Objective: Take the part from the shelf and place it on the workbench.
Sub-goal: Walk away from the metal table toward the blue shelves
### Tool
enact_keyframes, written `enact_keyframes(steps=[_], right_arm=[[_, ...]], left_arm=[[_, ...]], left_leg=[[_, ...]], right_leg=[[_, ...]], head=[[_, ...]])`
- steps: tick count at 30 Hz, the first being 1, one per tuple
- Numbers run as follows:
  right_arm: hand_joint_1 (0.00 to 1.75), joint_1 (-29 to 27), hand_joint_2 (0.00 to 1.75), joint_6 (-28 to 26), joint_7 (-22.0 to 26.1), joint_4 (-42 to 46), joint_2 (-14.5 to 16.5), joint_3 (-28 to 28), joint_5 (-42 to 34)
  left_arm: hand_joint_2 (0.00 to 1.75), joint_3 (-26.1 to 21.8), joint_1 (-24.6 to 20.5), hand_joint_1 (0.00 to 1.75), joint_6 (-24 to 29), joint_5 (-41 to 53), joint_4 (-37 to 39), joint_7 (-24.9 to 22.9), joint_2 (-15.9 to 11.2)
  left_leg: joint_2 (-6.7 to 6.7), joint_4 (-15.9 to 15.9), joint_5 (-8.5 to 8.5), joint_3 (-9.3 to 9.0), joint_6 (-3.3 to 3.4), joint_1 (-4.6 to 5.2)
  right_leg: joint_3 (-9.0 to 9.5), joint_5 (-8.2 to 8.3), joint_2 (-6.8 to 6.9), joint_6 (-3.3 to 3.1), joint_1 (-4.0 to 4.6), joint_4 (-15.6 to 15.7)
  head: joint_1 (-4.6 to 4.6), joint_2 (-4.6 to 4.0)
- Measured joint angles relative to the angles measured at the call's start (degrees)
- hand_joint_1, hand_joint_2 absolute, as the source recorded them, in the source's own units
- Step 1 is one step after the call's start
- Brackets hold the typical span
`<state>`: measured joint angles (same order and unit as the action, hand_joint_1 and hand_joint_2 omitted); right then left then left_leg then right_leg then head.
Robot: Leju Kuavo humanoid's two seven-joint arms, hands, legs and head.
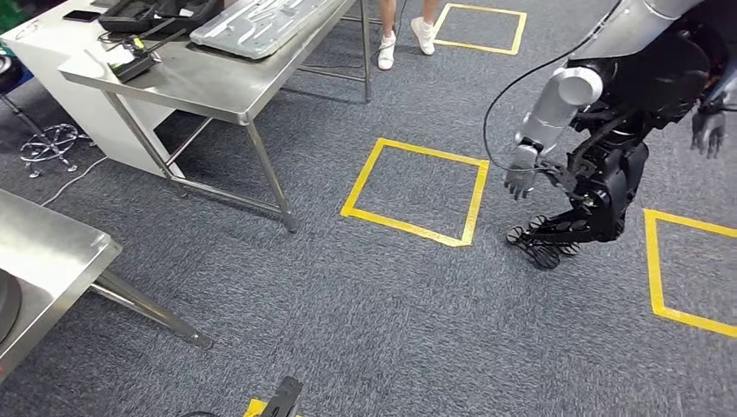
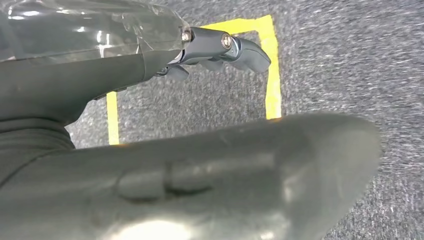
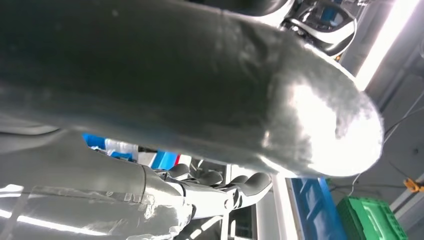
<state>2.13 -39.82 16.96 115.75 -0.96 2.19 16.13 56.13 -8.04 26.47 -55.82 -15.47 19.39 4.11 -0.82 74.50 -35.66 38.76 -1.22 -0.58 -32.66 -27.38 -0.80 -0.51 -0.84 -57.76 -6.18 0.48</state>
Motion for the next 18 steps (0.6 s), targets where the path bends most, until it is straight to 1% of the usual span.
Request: enact_keyframes(steps=[1,2,3,4,5,6,8,9,10,11,12,13,14,15,16,17,18], right_arm=[[0.0,0.0,0.0,0.0,0.0,0.0,0.0,0.0,0.0],[0.0,0.02,0.0,0.0,-0.01,0.0,0.0,0.0,0.0],[0.0,0.04,0.0,0.0,-0.03,0.0,0.0,0.0,0.0],[0.0,0.11,0.0,0.0,-0.05,0.0,0.0,0.0,0.01],[0.0,0.19,0.0,0.0,-0.12,0.0,0.0,0.0,0.02],[0.0,0.24,0.0,0.0,-0.2,0.0,0.0,0.0,0.03],[0.0,0.23,0.0,0.0,-0.37,0.01,-0.01,0.0,0.11],[0.0,0.19,0.0,-0.01,-0.43,0.02,-0.02,0.0,0.16],[0.0,0.19,0.0,-0.01,-0.46,0.03,-0.03,0.0,0.24],[0.0,0.19,0.0,-0.02,-0.5,0.03,-0.04,-0.01,0.28],[0.0,0.18,0.0,-0.02,-0.56,0.03,-0.04,-0.01,0.32],[0.0,0.13,0.0,-0.02,-0.61,0.03,-0.04,-0.02,0.33],[0.0,0.04,0.0,-0.02,-0.67,0.02,-0.04,-0.02,0.33],[0.0,-0.04,0.0,-0.02,-0.71,0.02,-0.04,-0.02,0.33],[0.0,-0.09,0.0,-0.02,-0.73,0.02,-0.04,-0.02,0.33],[0.0,-0.12,0.0,-0.02,-0.74,0.03,-0.04,-0.02,0.36],[0.0,-0.12,0.0,-0.02,-0.74,0.03,-0.04,-0.02,0.39]], left_arm=[[0.0,0.0,0.06,0.0,0.0,-0.01,0.0,0.0,0.0],[0.0,0.0,0.07,0.0,0.0,0.0,0.0,0.0,0.0],[0.0,0.0,0.02,0.0,-0.01,0.01,0.0,0.0,0.0],[0.0,0.0,-0.04,0.0,-0.02,0.02,0.0,0.0,0.0],[0.0,0.0,-0.11,0.0,-0.03,0.03,0.0,0.0,0.0],[0.0,0.0,-0.14,0.0,-0.05,0.04,0.0,0.0,0.0],[0.0,0.0,-0.17,0.0,-0.11,0.07,0.0,-0.01,0.02],[0.0,0.0,-0.19,0.0,-0.16,0.11,0.0,-0.02,0.03],[0.0,0.0,-0.22,0.0,-0.22,0.19,0.0,-0.02,0.05],[0.0,0.0,-0.25,0.0,-0.3,0.3,0.0,-0.02,0.07],[0.0,0.0,-0.24,0.0,-0.36,0.39,0.0,-0.02,0.07],[0.0,0.0,-0.21,0.0,-0.4,0.47,0.0,-0.03,0.06],[0.0,0.0,-0.17,0.0,-0.43,0.51,0.0,-0.05,0.05],[0.0,0.0,-0.14,0.0,-0.44,0.54,0.0,-0.07,0.05],[0.0,0.0,-0.13,0.0,-0.44,0.59,0.0,-0.09,0.05],[0.0,0.0,-0.15,0.0,-0.45,0.68,0.0,-0.11,0.05],[0.0,0.0,-0.19,0.0,-0.45,0.79,0.0,-0.11,0.05]], left_leg=[[0.19,-1.33,1.43,-0.5,0.3,0.08],[0.57,-4.68,3.61,-1.94,0.75,0.2],[1.29,-8.77,5.62,-3.68,1.27,0.34],[2.05,-12.35,6.98,-5.18,1.69,0.43],[2.67,-14.72,7.67,-6.12,1.96,0.53],[3.05,-15.75,7.69,-6.45,2.1,0.63],[2.64,-16.31,7.82,-6.63,2.28,0.61],[2.31,-16.67,8.01,-6.78,2.49,0.51],[1.91,-17.04,8.21,-6.92,2.74,0.36],[1.49,-17.33,8.38,-7.02,2.95,0.22],[1.1,-17.39,8.41,-7.03,3.07,0.26],[0.67,-17.38,8.4,-7.0,3.16,0.27],[0.23,-17.34,8.37,-6.97,3.18,0.28],[-0.21,-17.28,8.32,-6.96,3.18,0.26],[-0.58,-17.18,8.22,-6.97,3.1,0.21],[-0.91,-17.02,8.08,-7.0,2.97,0.14],[-1.2,-16.8,7.87,-7.04,2.74,0.11]], right_leg=[[0.08,0.0,-0.46,0.0,0.09,-0.01],[0.19,-0.01,-0.92,0.01,0.17,-0.01],[0.29,-0.02,-1.33,0.04,0.21,0.0],[0.3,-0.06,-1.71,0.13,0.3,-0.06],[0.22,-0.05,-2.04,0.31,0.32,-0.11],[0.09,-0.03,-2.32,0.52,0.27,-0.13],[-0.08,-0.05,-2.81,1.13,0.13,-0.18],[-0.21,-0.43,-2.55,1.41,0.12,-0.58],[-0.67,-1.33,-2.01,1.65,0.16,-1.77],[-1.67,-2.84,-1.23,1.83,0.16,-4.13],[-3.23,-4.74,-0.45,2.01,0.16,-7.55],[-5.0,-6.55,-0.04,2.19,0.08,-11.35],[-6.48,-7.69,0.14,2.39,0.0,-14.5],[-7.13,-7.71,0.24,2.55,-0.09,-15.91],[-6.67,-6.6,0.39,2.67,-0.18,-15.03],[-5.2,-4.67,0.71,2.75,-0.28,-12.13],[-3.2,-2.72,1.42,2.79,-0.37,-8.08]], head=[[-0.02,0.0],[-0.03,0.01],[-0.04,0.01],[-0.01,0.02],[0.01,0.02],[0.03,0.02],[0.05,0.02],[0.1,0.02],[0.23,0.01],[0.37,0.01],[0.51,0.01],[0.59,0.01],[0.59,0.01],[0.59,0.01],[0.58,0.02],[0.6,0.02],[0.63,0.02]])
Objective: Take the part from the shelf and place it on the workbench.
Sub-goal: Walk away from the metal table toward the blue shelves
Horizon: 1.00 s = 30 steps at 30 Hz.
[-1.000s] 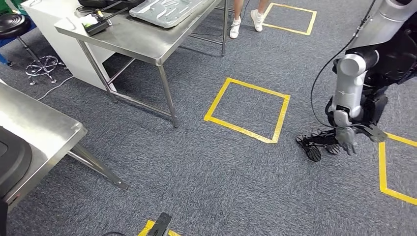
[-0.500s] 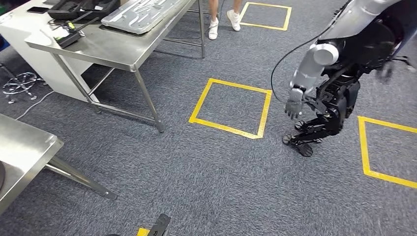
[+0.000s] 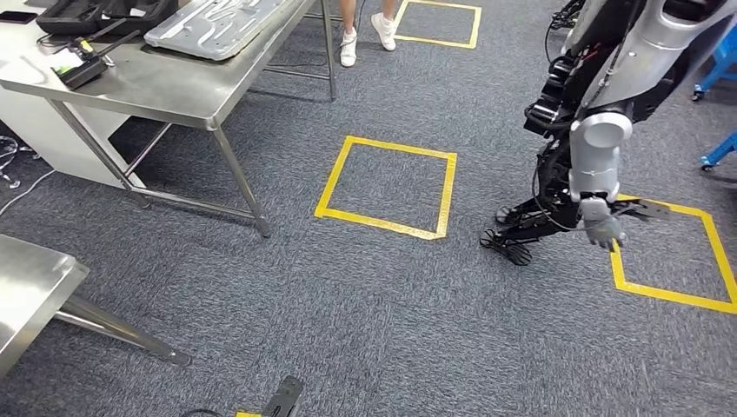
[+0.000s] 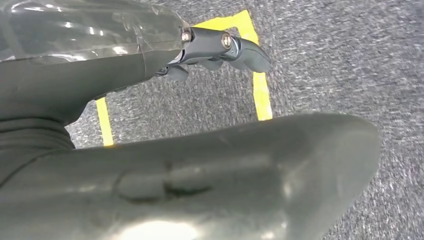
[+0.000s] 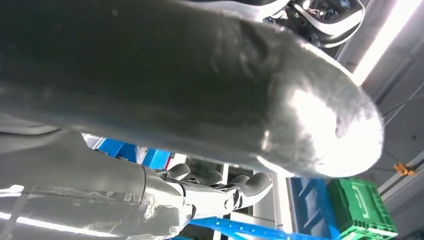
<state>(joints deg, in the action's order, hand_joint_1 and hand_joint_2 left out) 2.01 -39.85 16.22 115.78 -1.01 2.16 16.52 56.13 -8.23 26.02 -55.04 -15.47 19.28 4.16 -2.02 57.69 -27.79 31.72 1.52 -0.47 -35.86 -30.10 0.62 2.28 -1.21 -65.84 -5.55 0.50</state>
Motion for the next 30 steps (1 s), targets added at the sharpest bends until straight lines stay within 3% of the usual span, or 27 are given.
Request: enact_keyframes(steps=[2,3,5,7,9,11,12,13,16,21,23,25,26,28,30], right_arm=[[0.0,0.0,0.0,0.01,0.0,0.03,0.0,0.0,0.07],[0.0,-0.03,0.0,0.01,0.0,0.04,0.0,0.0,0.09],[0.0,-0.11,0.0,0.0,0.0,0.06,0.0,0.0,0.1],[0.0,-0.11,0.0,0.01,0.0,0.09,0.0,0.0,0.11],[0.0,-0.11,0.0,0.02,0.0,0.12,0.0,0.0,0.11],[0.0,-0.18,0.0,0.02,0.0,0.13,0.0,0.0,0.09],[0.0,-0.23,0.0,0.02,0.0,0.13,0.0,0.0,0.04],[0.0,-0.28,0.0,0.02,0.0,0.13,0.0,0.0,-0.01],[0.0,-0.3,0.0,0.02,0.02,0.13,0.0,0.0,-0.08],[0.0,-0.3,0.0,0.02,0.02,0.13,0.0,0.0,-0.08],[0.0,-0.29,0.0,0.02,0.02,0.13,0.01,0.0,-0.08],[0.0,-0.28,0.0,0.02,0.03,0.15,0.02,0.0,-0.08],[0.0,-0.27,0.0,0.02,0.03,0.17,0.01,-0.01,-0.09],[0.0,-0.34,0.0,0.01,0.04,0.21,0.0,-0.02,-0.13],[0.0,-0.51,0.0,0.0,0.08,0.21,0.0,-0.02,-0.23]], left_arm=[[0.0,0.0,-0.09,0.0,-0.01,0.2,0.0,-0.01,-0.02],[0.0,0.0,-0.11,0.0,0.0,0.25,0.0,-0.03,-0.02],[0.0,0.0,-0.13,0.0,0.0,0.28,0.0,-0.08,-0.03],[0.0,0.0,-0.18,0.0,0.0,0.29,0.0,-0.11,-0.03],[0.0,0.0,-0.26,0.0,0.0,0.3,0.0,-0.14,-0.03],[0.0,0.0,-0.2,0.0,-0.01,0.28,0.0,-0.27,-0.03],[0.0,0.0,-0.1,0.0,-0.01,0.26,0.0,-0.37,-0.03],[0.0,0.0,-0.02,0.0,-0.01,0.23,0.0,-0.44,-0.03],[0.0,0.0,0.07,0.0,-0.01,0.17,0.0,-0.5,-0.03],[0.0,0.0,0.06,0.0,-0.01,0.15,0.0,-0.5,-0.03],[0.0,0.0,0.03,0.0,0.01,0.13,0.0,-0.5,-0.04],[0.0,0.0,-0.04,0.0,0.03,0.09,0.0,-0.5,-0.08],[0.0,0.0,-0.05,0.0,0.03,0.06,0.0,-0.5,-0.09],[0.0,0.0,-0.01,0.0,0.04,-0.01,0.0,-0.5,-0.07],[0.0,0.0,0.09,0.0,0.04,-0.04,0.0,-0.5,-0.07]], left_leg=[[-0.4,0.64,-0.47,0.05,-0.61,0.23],[-0.61,0.84,-0.6,0.09,-0.91,0.39],[-1.13,0.91,-0.69,0.05,-1.38,0.45],[-0.7,2.02,-1.67,0.2,-2.02,0.24],[0.49,6.98,-4.78,2.17,-2.58,0.06],[1.04,14.39,-8.1,5.6,-2.79,0.02],[1.15,16.71,-8.6,6.72,-2.74,0.03],[1.27,16.79,-7.92,6.79,-2.56,0.06],[1.53,13.72,-5.37,5.39,-2.1,0.12],[1.61,12.57,-4.74,4.87,-1.99,0.14],[2.53,7.17,-2.46,2.49,-1.45,0.28],[3.14,1.55,-0.45,0.3,-0.65,0.45],[2.91,0.62,-0.28,0.11,-0.24,0.41],[1.75,-0.17,0.21,0.01,0.47,0.24],[1.07,-0.13,0.2,0.14,0.5,0.26]], right_leg=[[2.85,2.05,1.24,-0.39,0.12,6.1],[3.26,2.14,1.5,-0.73,0.23,7.26],[3.06,2.15,0.88,-1.51,0.37,7.34],[3.02,2.34,0.33,-2.08,0.24,7.44],[3.0,2.49,-0.07,-2.54,0.07,7.53],[2.92,2.52,-0.62,-2.78,0.19,7.52],[2.92,2.52,-0.99,-2.81,0.27,7.51],[2.97,2.52,-1.39,-2.82,0.35,7.51],[3.11,2.52,-2.03,-2.82,0.46,7.51],[3.14,2.52,-2.15,-2.82,0.47,7.51],[3.24,2.52,-2.54,-2.8,0.47,7.51],[2.92,2.04,-2.83,-2.14,0.45,6.88],[2.14,0.87,-2.51,-1.61,0.41,5.21],[-0.82,-3.02,-1.53,-0.56,0.32,-1.48],[-3.79,-5.48,-1.21,-0.14,0.23,-7.94]], head=[[0.07,-0.01],[0.01,-0.01],[-0.23,-0.02],[-0.33,-0.02],[-0.6,-0.02],[-0.76,-0.02],[-0.77,-0.02],[-0.77,-0.02],[-0.77,0.0],[-0.78,-0.01],[-0.76,-0.01],[-0.68,-0.02],[-0.55,-0.01],[-0.3,-0.01],[-0.24,-0.01]])
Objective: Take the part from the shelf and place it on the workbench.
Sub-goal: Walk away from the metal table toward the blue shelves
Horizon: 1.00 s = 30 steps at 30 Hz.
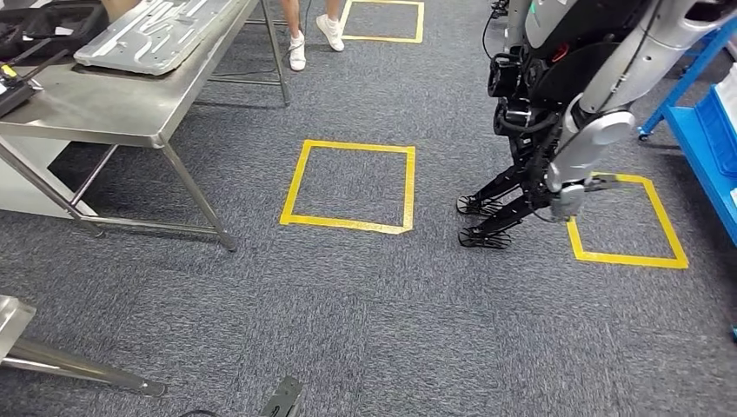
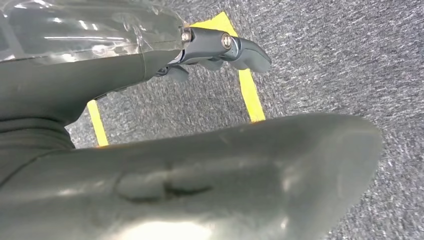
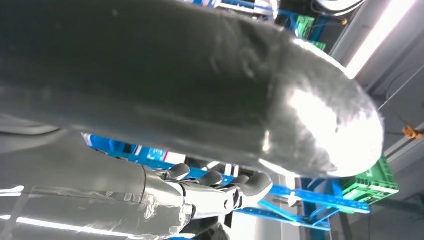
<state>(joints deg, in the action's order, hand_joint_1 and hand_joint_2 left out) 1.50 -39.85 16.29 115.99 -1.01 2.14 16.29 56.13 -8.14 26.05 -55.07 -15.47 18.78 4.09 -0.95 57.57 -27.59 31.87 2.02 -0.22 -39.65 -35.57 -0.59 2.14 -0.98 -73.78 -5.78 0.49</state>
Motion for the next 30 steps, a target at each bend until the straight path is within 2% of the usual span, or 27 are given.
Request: enact_keyframes(steps=[1,2,4,5,6,7,10,12,14,15,16,17,18,20,21,22,25,27,29,30], right_arm=[[0.0,-0.08,0.0,0.0,0.04,0.0,0.0,0.0,-0.07],[0.0,-0.12,0.0,0.0,0.08,0.0,0.0,0.0,-0.1],[0.0,-0.13,0.0,0.0,0.14,0.01,0.0,0.0,-0.14],[0.0,-0.13,0.0,0.0,0.16,0.03,0.0,0.0,-0.15],[0.0,-0.14,0.0,0.0,0.17,0.06,0.0,0.0,-0.16],[0.0,-0.15,0.0,0.01,0.19,0.08,0.0,0.0,-0.17],[0.0,-0.17,0.0,0.01,0.19,0.16,0.0,0.0,-0.16],[0.0,-0.15,0.0,0.01,0.2,0.24,0.0,0.0,-0.15],[0.0,-0.16,0.0,0.02,0.21,0.26,0.0,0.0,-0.14],[0.0,-0.17,0.0,0.02,0.21,0.26,0.0,0.0,-0.12],[0.0,-0.18,0.0,0.02,0.2,0.26,0.0,0.0,-0.08],[0.0,-0.18,0.0,0.01,0.2,0.26,0.01,0.0,0.0],[0.0,-0.18,0.0,0.01,0.18,0.26,0.01,0.0,0.12],[0.0,-0.18,0.0,0.0,0.13,0.27,0.02,0.0,0.32],[0.0,-0.18,0.0,0.0,0.07,0.27,0.02,0.01,0.39],[0.0,-0.2,0.0,0.0,0.02,0.28,0.02,0.01,0.42],[0.0,-0.34,0.0,0.01,-0.07,0.43,0.03,0.02,0.49],[0.0,-0.36,0.0,0.0,-0.08,0.57,0.02,0.02,0.56],[0.0,-0.37,0.0,0.0,-0.11,0.59,0.01,0.02,0.59],[0.0,-0.41,0.0,0.0,-0.17,0.59,0.01,0.02,0.59]], left_arm=[[0.0,0.0,0.01,0.0,0.0,0.0,0.0,0.0,0.0],[0.0,0.0,0.0,0.0,0.0,0.01,0.0,0.0,0.01],[0.0,0.0,-0.06,0.0,0.0,0.04,0.0,0.0,0.01],[0.0,0.0,-0.1,0.0,0.0,0.07,0.0,0.0,0.01],[0.0,0.0,-0.13,0.0,0.0,0.1,0.0,0.0,0.01],[0.0,0.0,-0.15,0.0,0.0,0.13,0.0,0.0,0.0],[0.0,0.0,-0.28,0.0,0.0,0.2,0.0,0.0,0.0],[0.0,0.0,-0.39,0.0,0.01,0.24,0.0,0.0,0.0],[0.0,0.0,-0.34,0.0,0.02,0.24,0.0,0.0,0.0],[0.0,0.0,-0.25,0.0,0.02,0.25,0.0,0.0,0.0],[0.0,0.0,-0.17,0.0,0.02,0.26,0.0,0.0,0.0],[0.0,0.0,-0.12,0.0,0.02,0.29,0.0,0.0,0.0],[0.0,0.0,-0.12,0.0,0.02,0.32,0.0,-0.01,0.0],[0.0,0.0,-0.17,0.0,0.02,0.4,0.0,-0.07,-0.07],[0.0,0.0,-0.19,0.0,0.02,0.44,0.0,-0.13,-0.11],[0.0,0.0,-0.19,0.0,0.01,0.47,0.0,-0.2,-0.16],[0.0,-0.01,-0.22,0.0,-0.02,0.46,0.0,-0.4,-0.19],[0.0,0.0,-0.32,0.0,-0.11,0.49,0.0,-0.43,-0.18],[0.0,0.0,-0.27,0.0,-0.2,0.47,0.0,-0.42,-0.17],[0.0,0.0,-0.19,0.0,-0.22,0.44,0.0,-0.42,-0.18]], left_leg=[[-0.32,0.03,-0.03,0.0,-0.04,-0.01],[-0.62,0.07,-0.09,-0.05,-0.11,-0.03],[-1.12,0.29,-0.38,-0.24,-0.46,-0.01],[-1.28,0.52,-0.56,-0.24,-0.71,0.12],[-1.43,0.69,-0.69,-0.24,-0.98,0.26],[-1.59,0.78,-0.75,-0.22,-1.23,0.41],[-1.62,1.37,-1.39,-0.24,-2.15,0.27],[-0.62,5.44,-4.14,1.26,-2.84,0.03],[0.09,13.1,-7.88,4.62,-3.18,-0.1],[0.2,16.24,-8.89,6.07,-3.22,-0.12],[0.27,17.47,-8.75,6.68,-3.15,-0.12],[0.37,16.49,-7.52,6.28,-2.97,-0.1],[0.61,13.2,-5.41,4.8,-2.68,-0.08],[2.19,4.98,-1.73,1.33,-1.92,0.05],[2.86,2.23,-0.84,0.25,-1.67,0.15],[3.34,0.95,-0.68,-0.17,-1.49,0.29],[2.5,0.01,-0.35,-0.49,-0.97,0.28],[1.67,-0.89,0.17,-0.8,-0.43,-0.15],[0.88,-1.07,0.28,-0.82,-0.16,-0.25],[0.47,-1.03,0.24,-0.79,-0.13,-0.25]], right_leg=[[-0.21,0.43,0.1,0.11,-0.03,-0.53],[0.72,1.92,0.27,0.15,-0.07,1.28],[4.73,5.83,1.45,0.07,-0.04,9.28],[6.29,7.03,2.01,-0.13,0.04,12.67],[7.18,7.55,2.38,-0.39,0.14,14.74],[7.37,7.47,2.47,-0.69,0.27,15.43],[7.22,7.78,1.49,-1.7,0.26,15.65],[7.2,7.98,1.15,-2.33,0.11,15.8],[7.1,8.02,0.66,-2.65,0.18,15.79],[7.07,8.04,0.31,-2.69,0.23,15.78],[7.09,8.05,-0.09,-2.7,0.27,15.77],[7.15,8.05,-0.53,-2.7,0.29,15.76],[7.27,8.05,-0.96,-2.69,0.32,15.76],[7.31,8.03,-1.74,-2.56,0.34,15.71],[7.21,8.06,-2.09,-2.36,0.31,15.68],[7.05,8.11,-2.4,-2.08,0.22,15.68],[6.86,8.1,-3.03,-1.03,0.08,15.71],[5.54,5.96,-1.95,-0.62,0.11,12.6],[2.24,2.16,-0.49,-0.25,-0.11,5.44],[0.62,0.86,-0.16,0.01,-0.21,2.02]], head=[[0.0,0.01],[-0.01,0.0],[0.07,0.0],[0.13,-0.01],[0.13,-0.01],[0.1,-0.01],[-0.11,-0.01],[-0.33,-0.01],[-0.51,0.01],[-0.52,0.01],[-0.52,0.01],[-0.53,0.0],[-0.54,-0.01],[-0.45,-0.01],[-0.45,0.0],[-0.45,0.0],[-0.57,0.01],[-0.32,0.0],[0.01,0.01],[0.05,0.01]])
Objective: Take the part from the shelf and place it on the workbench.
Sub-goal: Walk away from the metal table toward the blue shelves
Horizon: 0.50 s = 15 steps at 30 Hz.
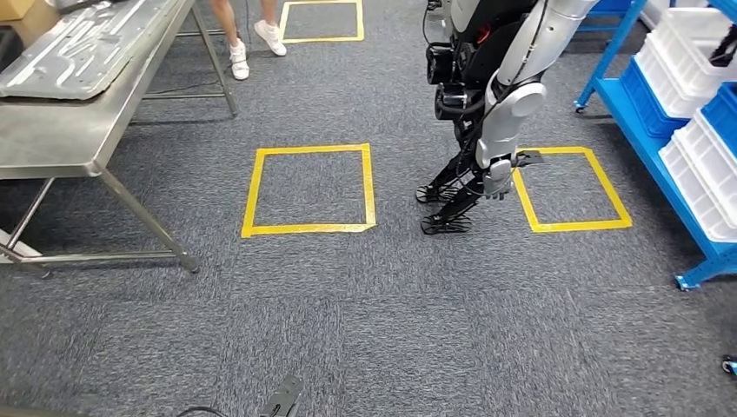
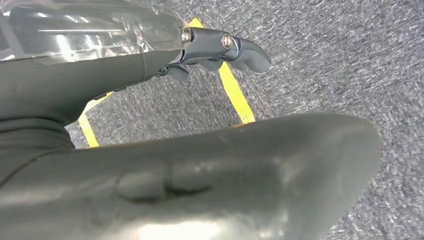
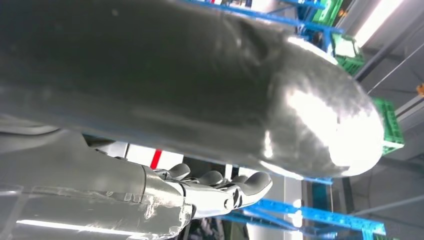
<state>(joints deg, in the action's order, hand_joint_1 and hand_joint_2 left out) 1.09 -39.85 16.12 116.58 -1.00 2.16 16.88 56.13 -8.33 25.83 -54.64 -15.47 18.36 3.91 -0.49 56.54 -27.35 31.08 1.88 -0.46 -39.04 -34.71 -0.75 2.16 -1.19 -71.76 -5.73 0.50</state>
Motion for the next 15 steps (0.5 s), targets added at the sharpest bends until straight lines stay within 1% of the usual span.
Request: enact_keyframes(steps=[1,2,3,4,5,6,7,8,10,11,12,13,14,15], right_arm=[[0.0,-0.05,0.0,0.0,-0.08,0.0,-0.01,0.0,0.01],[0.0,-0.07,0.0,0.0,-0.16,0.0,-0.01,0.0,0.03],[0.0,-0.07,0.0,0.0,-0.22,0.0,-0.01,0.0,0.05],[0.0,-0.06,0.0,0.0,-0.25,0.0,-0.01,0.0,0.08],[0.0,-0.04,0.0,0.0,-0.25,0.0,0.0,-0.01,0.1],[0.0,-0.01,0.0,0.0,-0.26,0.02,0.01,-0.01,0.11],[0.0,0.01,0.0,0.0,-0.28,0.03,0.01,-0.01,0.13],[0.0,0.01,0.0,0.0,-0.3,0.05,0.02,-0.01,0.16],[0.0,0.0,0.0,0.0,-0.31,0.09,0.02,0.0,0.19],[0.0,0.0,0.0,0.0,-0.29,0.11,0.02,0.0,0.16],[0.0,0.0,0.0,0.0,-0.27,0.14,0.02,0.0,0.11],[0.0,0.01,0.0,0.0,-0.25,0.15,0.02,0.0,0.04],[0.0,0.01,0.0,0.0,-0.23,0.15,0.02,0.0,-0.04],[0.0,-0.01,0.0,0.0,-0.23,0.15,0.02,0.0,-0.13]], left_arm=[[0.0,0.0,0.07,0.0,0.0,-0.03,0.0,0.0,0.0],[0.0,0.0,0.1,0.0,-0.01,-0.05,0.0,-0.01,0.0],[0.0,0.0,0.09,0.0,-0.03,-0.07,0.0,-0.01,0.0],[0.0,0.0,0.06,0.0,-0.04,-0.06,0.0,-0.01,0.01],[0.0,0.0,0.03,0.0,-0.06,-0.06,0.0,-0.01,0.0],[0.0,0.0,0.01,0.0,-0.07,-0.05,0.0,0.0,-0.01],[0.0,0.0,0.02,0.0,-0.07,-0.05,0.0,0.01,-0.01],[0.0,0.0,0.02,0.0,-0.08,-0.05,0.0,0.01,-0.02],[0.0,0.0,0.0,0.0,-0.11,-0.05,0.0,0.03,-0.02],[0.0,0.0,-0.04,0.0,-0.12,-0.04,0.0,0.04,-0.02],[0.0,0.0,-0.06,0.0,-0.14,-0.04,0.0,0.06,-0.02],[0.0,0.0,-0.05,0.0,-0.14,-0.04,0.0,0.07,-0.02],[0.0,0.0,0.0,0.0,-0.15,-0.04,0.0,0.07,-0.02],[0.0,0.0,0.08,0.0,-0.15,-0.06,0.0,0.07,-0.02]], left_leg=[[-0.4,0.05,-0.07,-0.01,-0.01,0.01],[-0.76,0.14,-0.18,-0.04,-0.08,-0.01],[-1.05,0.31,-0.35,-0.08,-0.22,-0.07],[-1.29,0.58,-0.59,-0.1,-0.44,-0.14],[-1.49,0.97,-0.89,-0.05,-0.75,-0.1],[-1.65,1.42,-1.18,0.06,-1.09,0.0],[-1.8,1.75,-1.39,0.16,-1.39,0.15],[-1.97,1.93,-1.51,0.21,-1.66,0.3],[-2.09,2.24,-1.83,0.14,-2.16,0.18],[-1.8,3.12,-2.56,0.37,-2.47,0.07],[-1.41,5.06,-3.88,1.08,-2.76,-0.03],[-0.94,8.08,-5.64,2.32,-3.0,-0.09],[-0.64,11.81,-7.51,4.01,-3.13,-0.1],[-0.5,15.45,-8.95,5.72,-3.21,-0.11]], right_leg=[[-0.85,-0.27,0.17,0.21,-0.1,-1.83],[-0.63,0.59,0.32,0.37,-0.18,-1.46],[0.62,2.37,0.54,0.49,-0.24,1.02],[2.56,4.51,0.95,0.54,-0.29,4.87],[4.37,5.94,1.53,0.53,-0.18,8.57],[5.6,6.77,1.89,0.36,-0.13,11.23],[6.18,6.95,2.07,0.12,-0.05,12.63],[6.2,6.67,1.96,-0.19,0.08,12.94],[6.11,6.79,1.38,-0.87,0.04,13.02],[6.13,6.87,1.18,-1.18,0.01,13.1],[6.16,6.95,1.04,-1.51,-0.06,13.18],[6.18,6.98,0.89,-1.77,-0.08,13.22],[6.17,6.97,0.7,-1.96,-0.02,13.22],[6.17,6.95,0.47,-2.1,0.06,13.21]], head=[[0.03,0.0],[0.02,-0.01],[0.03,-0.01],[0.04,-0.01],[0.08,-0.02],[0.13,-0.02],[0.09,-0.02],[0.04,-0.02],[-0.1,-0.01],[-0.17,-0.02],[-0.28,-0.02],[-0.4,-0.02],[-0.52,-0.02],[-0.56,-0.01]])
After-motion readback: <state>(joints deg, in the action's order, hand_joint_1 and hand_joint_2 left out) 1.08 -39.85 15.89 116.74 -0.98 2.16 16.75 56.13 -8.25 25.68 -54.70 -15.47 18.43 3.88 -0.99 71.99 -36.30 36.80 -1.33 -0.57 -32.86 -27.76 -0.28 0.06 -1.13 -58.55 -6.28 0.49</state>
